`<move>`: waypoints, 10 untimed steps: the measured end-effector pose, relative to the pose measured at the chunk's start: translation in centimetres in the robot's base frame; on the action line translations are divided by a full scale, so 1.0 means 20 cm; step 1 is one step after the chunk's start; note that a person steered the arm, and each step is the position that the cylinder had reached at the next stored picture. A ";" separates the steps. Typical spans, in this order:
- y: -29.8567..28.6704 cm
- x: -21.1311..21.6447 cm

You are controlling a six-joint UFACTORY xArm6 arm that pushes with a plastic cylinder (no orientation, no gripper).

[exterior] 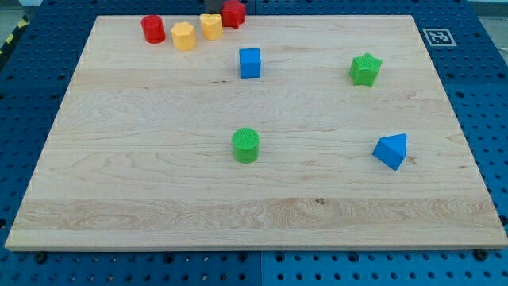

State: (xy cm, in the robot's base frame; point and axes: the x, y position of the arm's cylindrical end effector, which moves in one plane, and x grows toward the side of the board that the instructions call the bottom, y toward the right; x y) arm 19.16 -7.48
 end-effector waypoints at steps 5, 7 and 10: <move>0.94 0.31; 1.23 0.10; 0.99 0.00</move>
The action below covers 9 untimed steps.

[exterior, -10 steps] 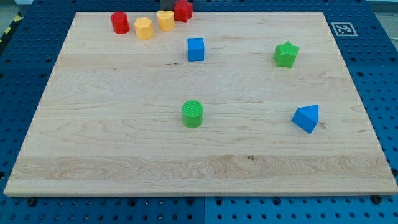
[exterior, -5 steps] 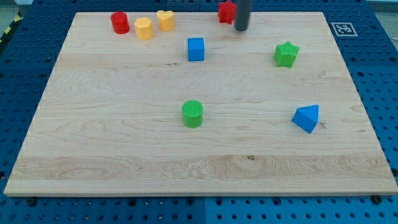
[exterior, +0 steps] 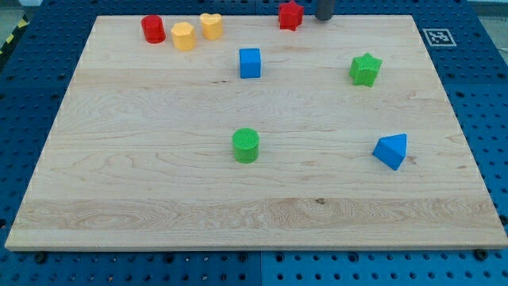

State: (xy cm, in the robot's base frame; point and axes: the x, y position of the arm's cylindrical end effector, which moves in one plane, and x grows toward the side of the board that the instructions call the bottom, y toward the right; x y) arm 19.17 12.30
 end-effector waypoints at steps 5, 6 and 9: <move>-0.39 0.16; -0.39 0.01; -0.69 0.01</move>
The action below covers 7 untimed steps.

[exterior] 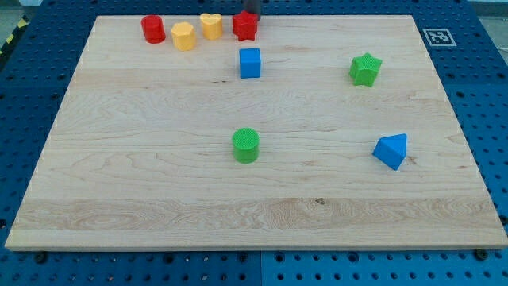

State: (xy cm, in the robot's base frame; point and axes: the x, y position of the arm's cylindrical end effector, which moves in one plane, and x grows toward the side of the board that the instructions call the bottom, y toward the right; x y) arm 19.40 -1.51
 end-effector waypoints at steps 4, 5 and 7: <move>-0.07 0.19; -0.25 0.19; -0.38 0.21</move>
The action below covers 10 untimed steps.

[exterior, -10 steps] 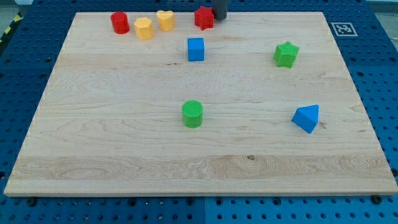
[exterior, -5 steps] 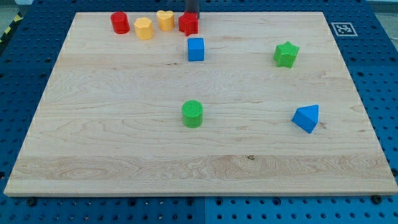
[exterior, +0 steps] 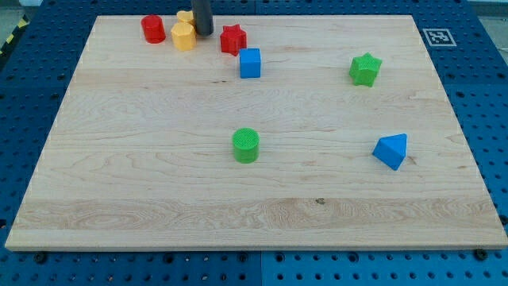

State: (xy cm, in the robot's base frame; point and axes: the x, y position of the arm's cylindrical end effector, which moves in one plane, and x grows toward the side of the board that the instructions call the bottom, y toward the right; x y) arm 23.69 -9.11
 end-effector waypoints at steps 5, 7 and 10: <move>0.51 0.13; 0.67 0.23; 0.80 0.34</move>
